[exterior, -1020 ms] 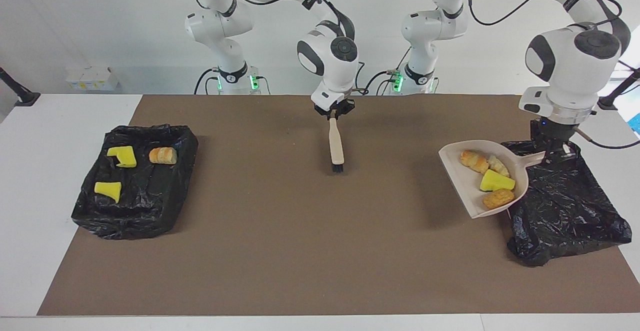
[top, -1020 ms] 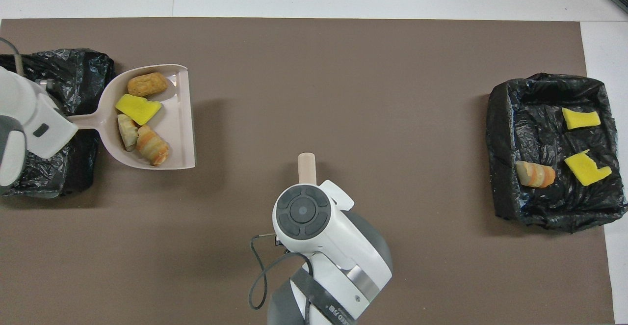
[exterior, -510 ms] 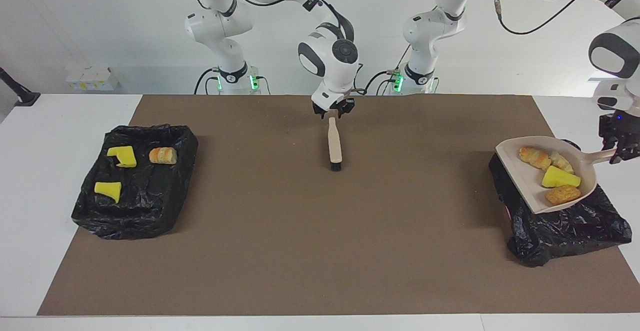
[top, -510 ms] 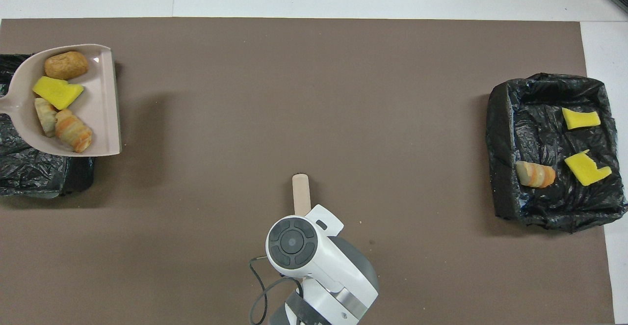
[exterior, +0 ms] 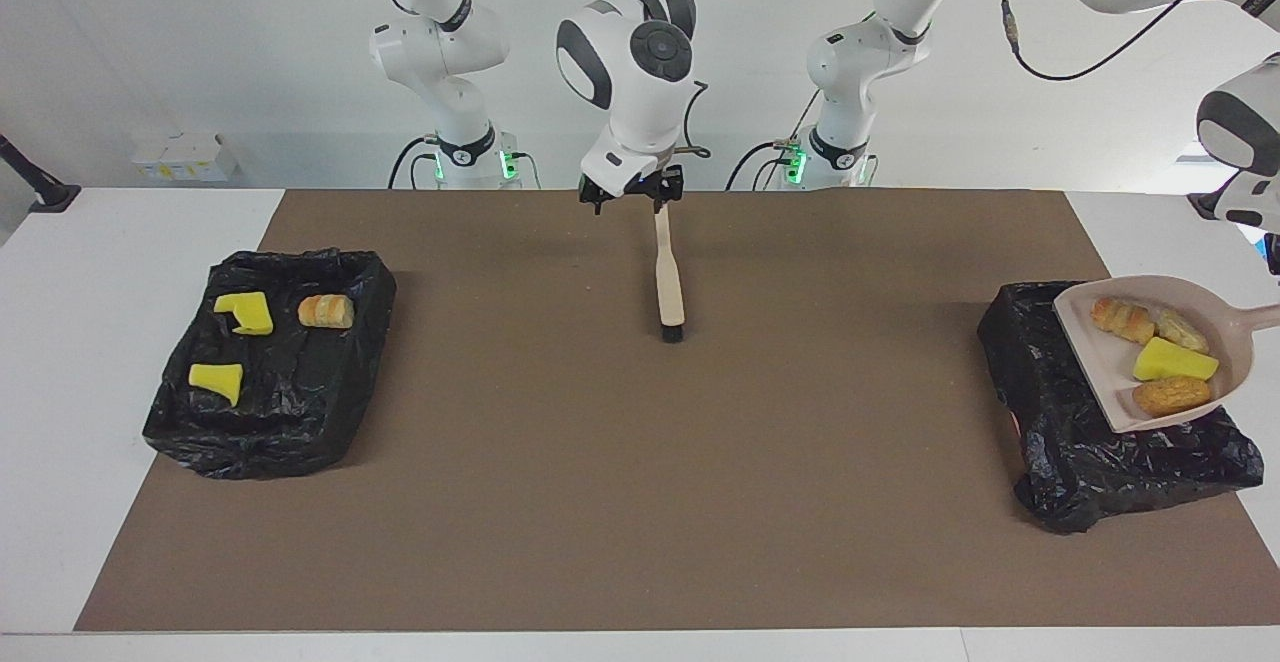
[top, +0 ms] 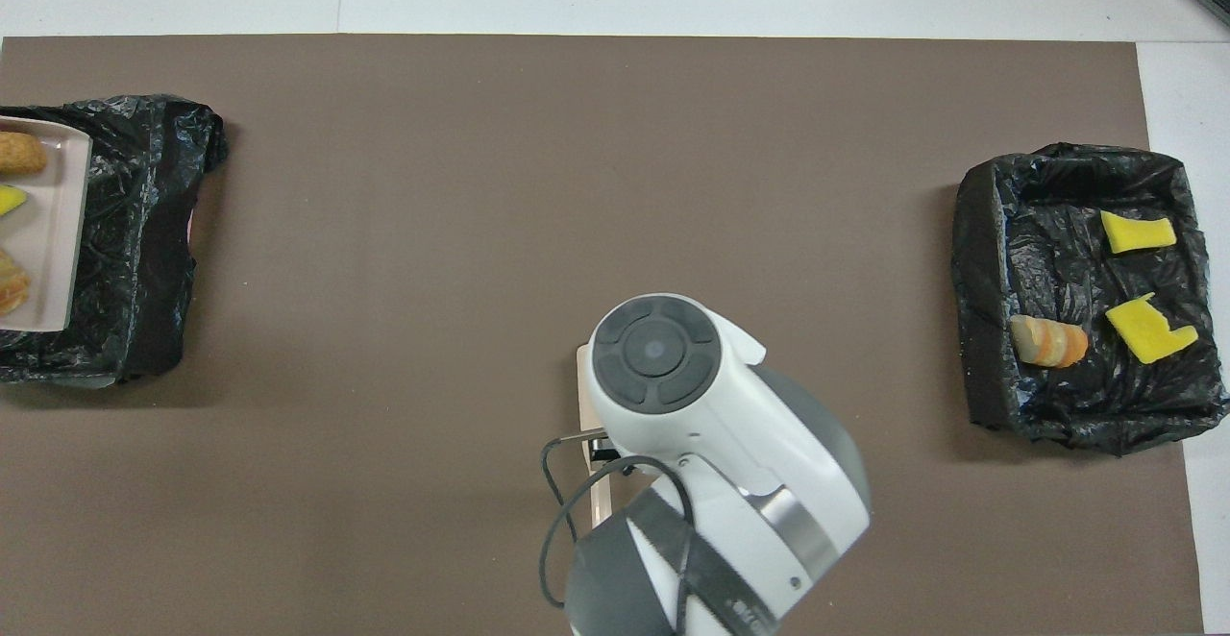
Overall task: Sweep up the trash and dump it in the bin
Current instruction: 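Tip the dustpan with the left gripper while the right gripper drops the brush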
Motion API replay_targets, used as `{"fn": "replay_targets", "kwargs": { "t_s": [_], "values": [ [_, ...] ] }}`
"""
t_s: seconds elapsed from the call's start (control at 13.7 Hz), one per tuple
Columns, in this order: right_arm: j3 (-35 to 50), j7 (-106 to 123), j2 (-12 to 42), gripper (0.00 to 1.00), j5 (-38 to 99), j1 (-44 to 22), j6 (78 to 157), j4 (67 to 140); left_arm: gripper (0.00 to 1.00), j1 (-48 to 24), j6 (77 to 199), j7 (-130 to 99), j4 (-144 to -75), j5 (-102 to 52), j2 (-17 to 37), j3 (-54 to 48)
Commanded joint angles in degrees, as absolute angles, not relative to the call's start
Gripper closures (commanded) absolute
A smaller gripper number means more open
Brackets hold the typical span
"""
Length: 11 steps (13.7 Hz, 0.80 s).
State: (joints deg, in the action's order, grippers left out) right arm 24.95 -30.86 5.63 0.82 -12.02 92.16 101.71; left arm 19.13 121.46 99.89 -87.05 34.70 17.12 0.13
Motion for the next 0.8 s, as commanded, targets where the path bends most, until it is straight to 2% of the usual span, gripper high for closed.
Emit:
{"fn": "replay_targets", "kwargs": {
  "t_s": [0.0, 0.15, 0.44, 0.73],
  "values": [
    [24.8, -24.9, 4.6, 0.00, 0.4, -7.1, 89.9, 98.5, 1.00, 17.7, 121.9, 93.8, -87.0, 41.8, 17.1, 0.6],
    [24.2, -19.3, 4.5, 0.00, 0.4, -2.2, 89.6, 95.6, 1.00, 17.1, 121.9, 92.8, -87.4, 45.7, 16.8, 0.6],
    [23.9, -8.3, 3.3, 0.00, 0.3, 6.4, 88.9, 94.5, 1.00, 16.0, 120.8, 85.5, -88.3, 55.3, 15.6, 0.6],
    [22.9, -2.7, 3.3, 0.00, -3.0, 11.3, 88.9, 93.8, 1.00, 14.2, 120.3, 74.9, -94.9, 69.4, 11.7, 0.6]
  ]
}}
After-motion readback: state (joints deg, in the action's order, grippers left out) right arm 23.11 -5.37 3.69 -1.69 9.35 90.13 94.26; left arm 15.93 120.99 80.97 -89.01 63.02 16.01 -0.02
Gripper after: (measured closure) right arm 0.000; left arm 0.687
